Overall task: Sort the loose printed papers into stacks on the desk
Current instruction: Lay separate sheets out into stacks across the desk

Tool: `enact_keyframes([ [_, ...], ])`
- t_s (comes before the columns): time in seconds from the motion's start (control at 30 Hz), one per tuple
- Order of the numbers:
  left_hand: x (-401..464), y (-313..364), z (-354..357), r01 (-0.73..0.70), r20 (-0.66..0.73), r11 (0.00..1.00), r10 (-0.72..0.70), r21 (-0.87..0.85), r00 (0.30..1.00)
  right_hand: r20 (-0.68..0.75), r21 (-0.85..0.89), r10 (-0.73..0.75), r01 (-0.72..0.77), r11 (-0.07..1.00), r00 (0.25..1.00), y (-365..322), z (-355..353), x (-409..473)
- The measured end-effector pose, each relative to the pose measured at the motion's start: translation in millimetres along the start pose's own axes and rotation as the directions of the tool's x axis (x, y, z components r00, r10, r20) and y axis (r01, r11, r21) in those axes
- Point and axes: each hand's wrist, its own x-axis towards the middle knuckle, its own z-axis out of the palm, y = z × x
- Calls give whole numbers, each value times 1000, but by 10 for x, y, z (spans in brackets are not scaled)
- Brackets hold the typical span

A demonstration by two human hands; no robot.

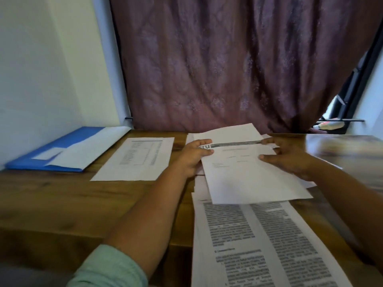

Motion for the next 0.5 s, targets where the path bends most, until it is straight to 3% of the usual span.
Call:
enact_keyframes([
  [0.1,46,-14,-67,42,-11,999,-42,4,999,-90,-270,-14,-11,963,996,-77,92,64],
  [0.17,95,-24,-147,57,-53,997,-54,47,997,-80,-204,32,-47,978,996,-153,190,86],
  [0.23,165,7,-306,59,-175,969,-17,240,984,-61,-138,56,-64,988,997,-234,268,118],
  [0.3,238,73,-681,129,-377,798,130,589,917,-84,-148,34,-46,988,996,-342,349,168],
  [0.37,284,135,-1194,303,-481,505,271,808,833,-97,-129,18,-31,991,995,-427,436,236],
  [0.43,224,160,-1663,452,-540,306,346,838,767,-77,-118,7,-16,993,997,-504,530,294],
  [0.5,161,115,-1967,539,-604,272,338,797,722,-66,-110,7,-14,994,998,-553,618,367],
])
